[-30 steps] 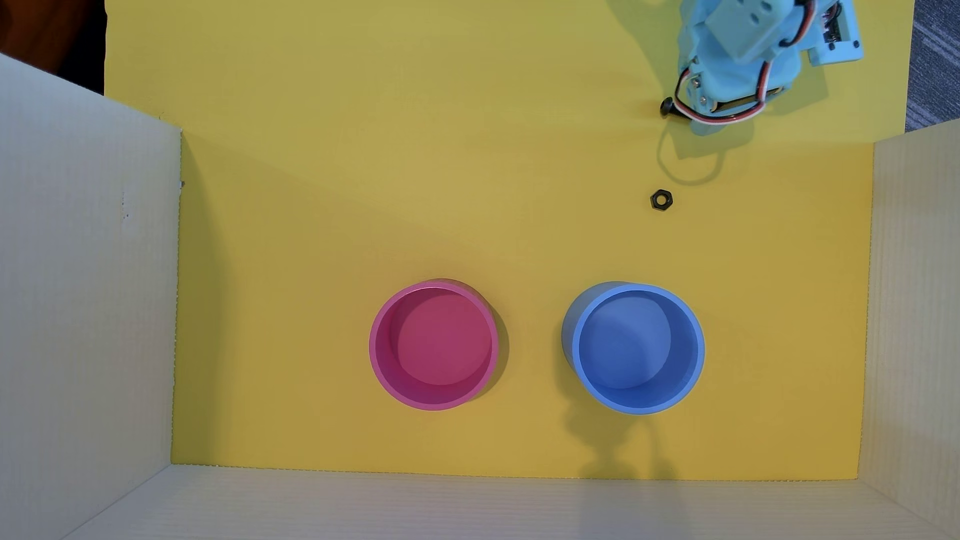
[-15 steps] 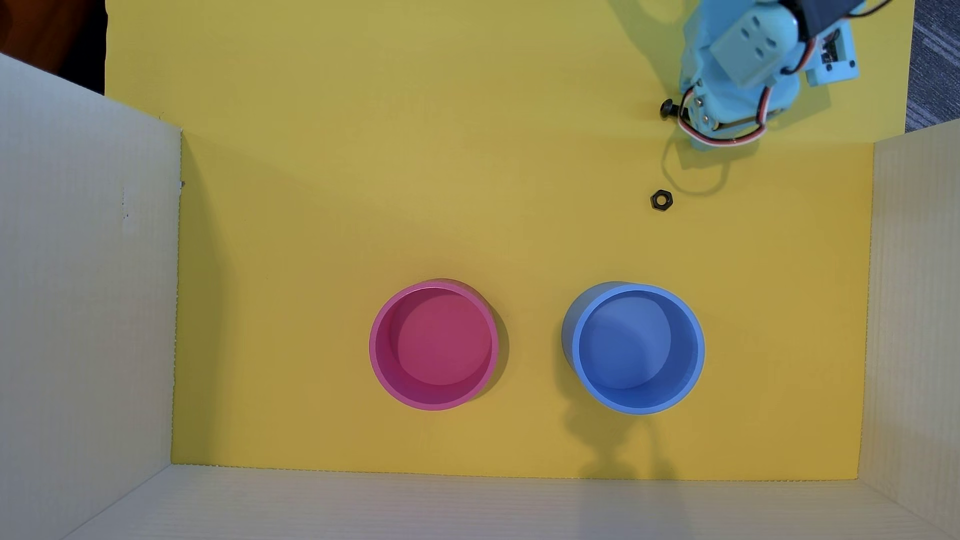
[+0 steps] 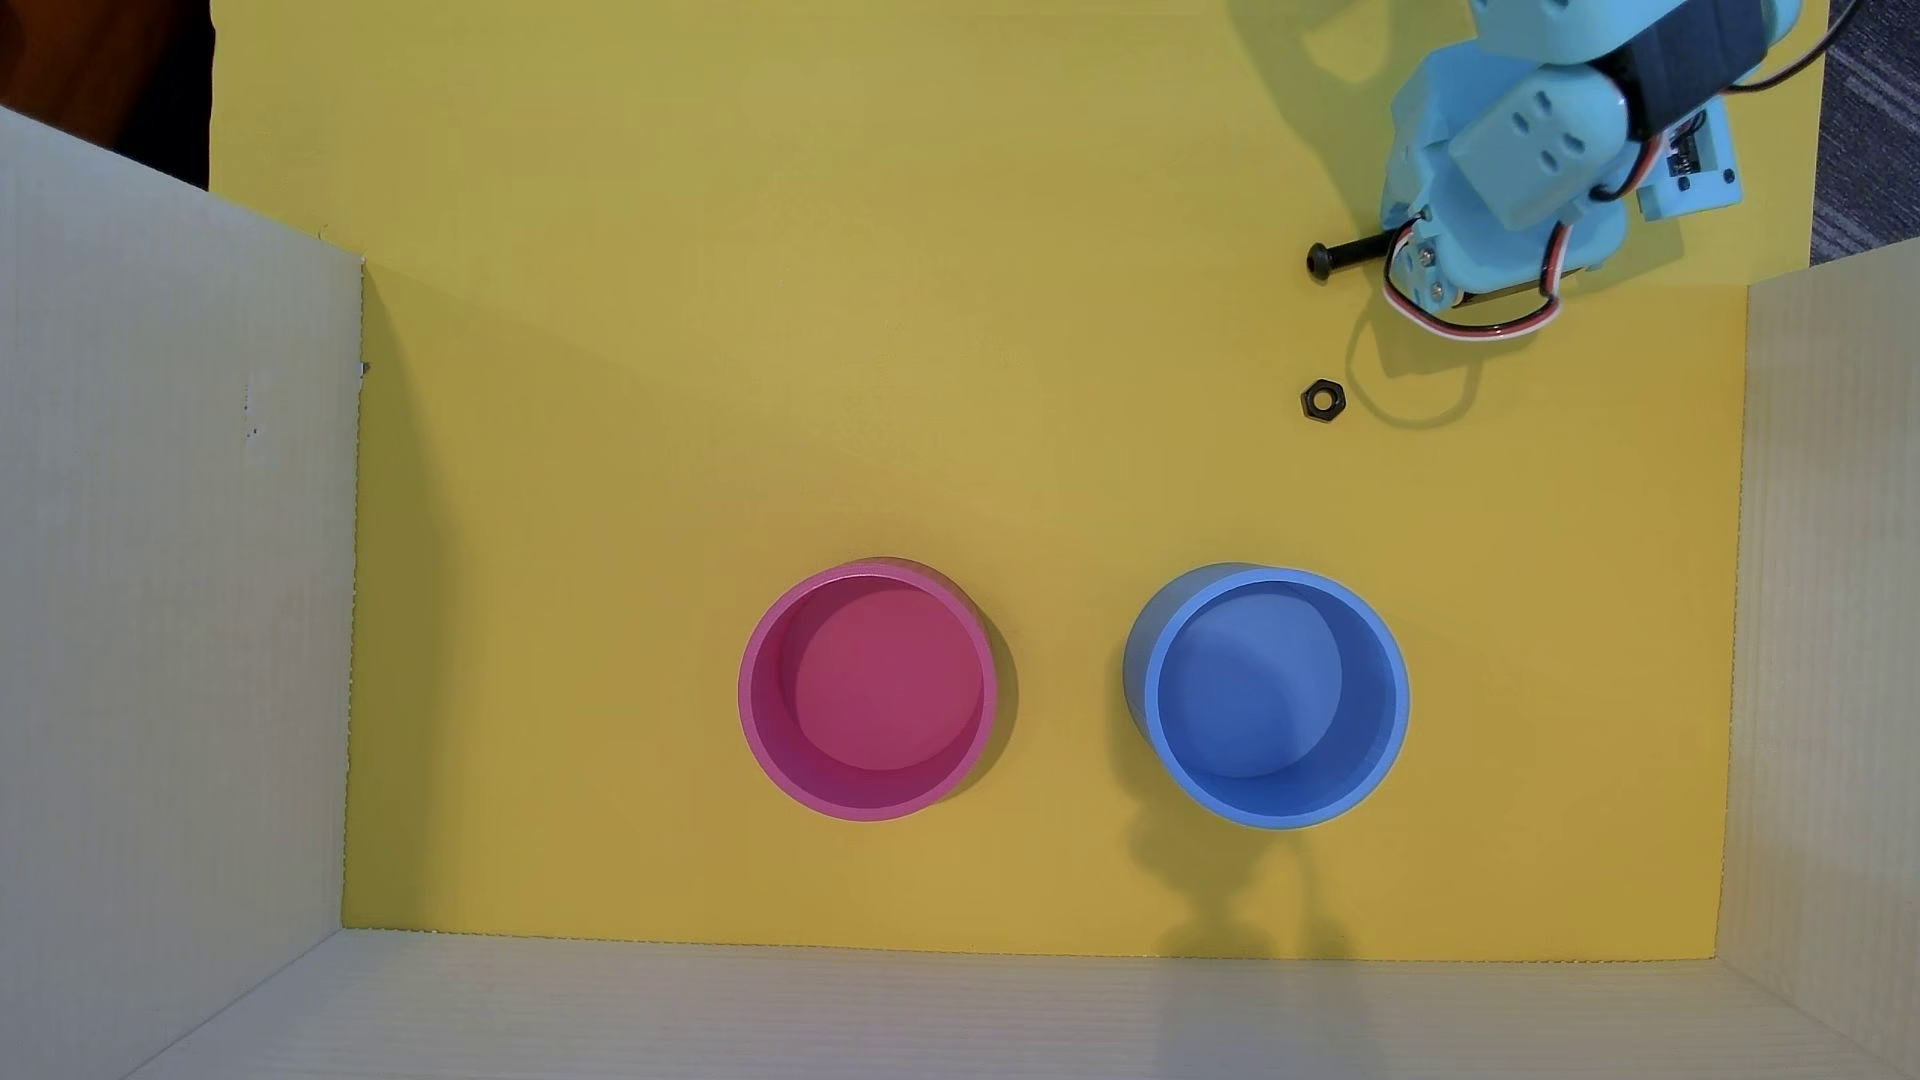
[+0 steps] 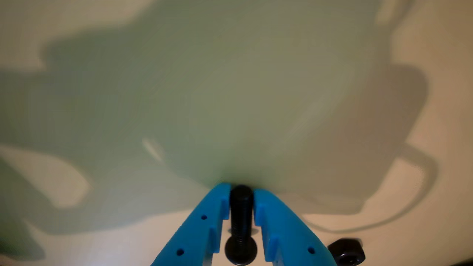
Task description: Pick up the bolt and place it in the pink box
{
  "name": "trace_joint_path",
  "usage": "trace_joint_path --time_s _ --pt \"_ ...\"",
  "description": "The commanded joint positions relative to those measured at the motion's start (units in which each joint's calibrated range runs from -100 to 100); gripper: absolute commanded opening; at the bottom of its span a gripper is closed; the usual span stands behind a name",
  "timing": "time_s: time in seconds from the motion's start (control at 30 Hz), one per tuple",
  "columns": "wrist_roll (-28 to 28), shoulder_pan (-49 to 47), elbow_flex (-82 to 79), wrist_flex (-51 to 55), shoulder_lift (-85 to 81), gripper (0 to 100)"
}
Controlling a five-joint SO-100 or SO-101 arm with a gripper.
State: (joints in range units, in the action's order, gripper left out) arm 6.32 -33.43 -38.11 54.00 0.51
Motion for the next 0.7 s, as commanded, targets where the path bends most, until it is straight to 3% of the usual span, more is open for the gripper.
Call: trace_joint_path --time_s 0.0,0.43,0.67 --pt "0.00 -0.49 -0.02 0.52 0.84 1" --pt "-0.05 0.69 4.96 2.24 -0.51 1" --pt "-0.15 9.74 9.84 4.73 -7.41 1"
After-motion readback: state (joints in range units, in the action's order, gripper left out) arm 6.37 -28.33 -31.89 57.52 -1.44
